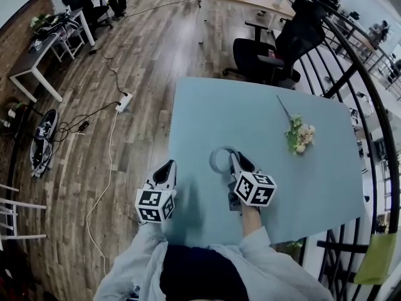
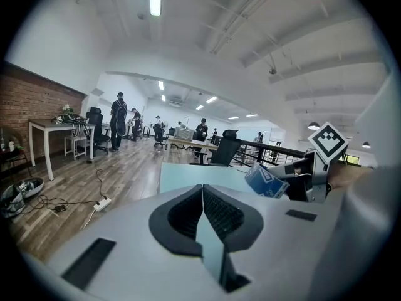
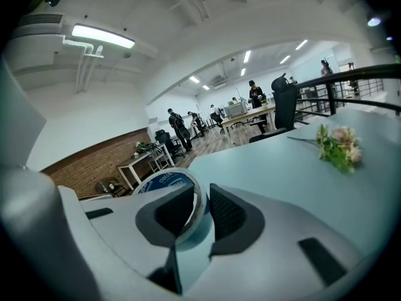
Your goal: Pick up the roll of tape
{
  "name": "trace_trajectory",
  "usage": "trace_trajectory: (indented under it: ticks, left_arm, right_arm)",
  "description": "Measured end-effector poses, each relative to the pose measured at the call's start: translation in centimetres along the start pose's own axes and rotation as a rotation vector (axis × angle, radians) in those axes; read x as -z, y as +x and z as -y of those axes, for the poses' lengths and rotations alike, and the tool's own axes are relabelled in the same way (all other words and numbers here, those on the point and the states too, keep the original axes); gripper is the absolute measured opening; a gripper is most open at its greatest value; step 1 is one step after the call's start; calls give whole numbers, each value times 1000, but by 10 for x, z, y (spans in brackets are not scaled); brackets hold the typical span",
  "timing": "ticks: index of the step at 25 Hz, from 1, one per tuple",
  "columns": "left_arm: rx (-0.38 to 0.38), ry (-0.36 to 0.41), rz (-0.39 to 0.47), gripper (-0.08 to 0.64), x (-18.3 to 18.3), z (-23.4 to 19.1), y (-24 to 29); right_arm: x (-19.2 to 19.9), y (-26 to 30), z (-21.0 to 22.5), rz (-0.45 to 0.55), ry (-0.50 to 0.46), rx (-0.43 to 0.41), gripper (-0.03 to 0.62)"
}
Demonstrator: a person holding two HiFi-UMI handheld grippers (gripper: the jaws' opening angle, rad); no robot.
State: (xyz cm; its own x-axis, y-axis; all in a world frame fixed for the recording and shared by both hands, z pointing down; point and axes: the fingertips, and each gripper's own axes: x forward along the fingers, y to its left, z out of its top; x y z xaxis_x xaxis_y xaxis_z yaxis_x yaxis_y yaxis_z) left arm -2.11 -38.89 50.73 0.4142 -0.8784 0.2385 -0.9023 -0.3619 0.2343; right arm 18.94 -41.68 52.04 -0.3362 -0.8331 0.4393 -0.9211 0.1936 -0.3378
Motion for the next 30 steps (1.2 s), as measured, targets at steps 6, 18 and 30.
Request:
trace_trajectory:
  ticks: [6, 18, 30]
  left_arm:
    - [27, 4, 28, 17, -11, 17, -18]
    - [113, 35, 68, 17, -28, 44, -52]
    - [294, 69, 118, 17, -34, 89, -69]
  right_arm:
    - [-4, -32, -6, 51, -9, 6, 89]
    - [-1, -92, -20, 145, -94, 45, 89]
    - [2, -162, -20, 363, -150, 83, 89]
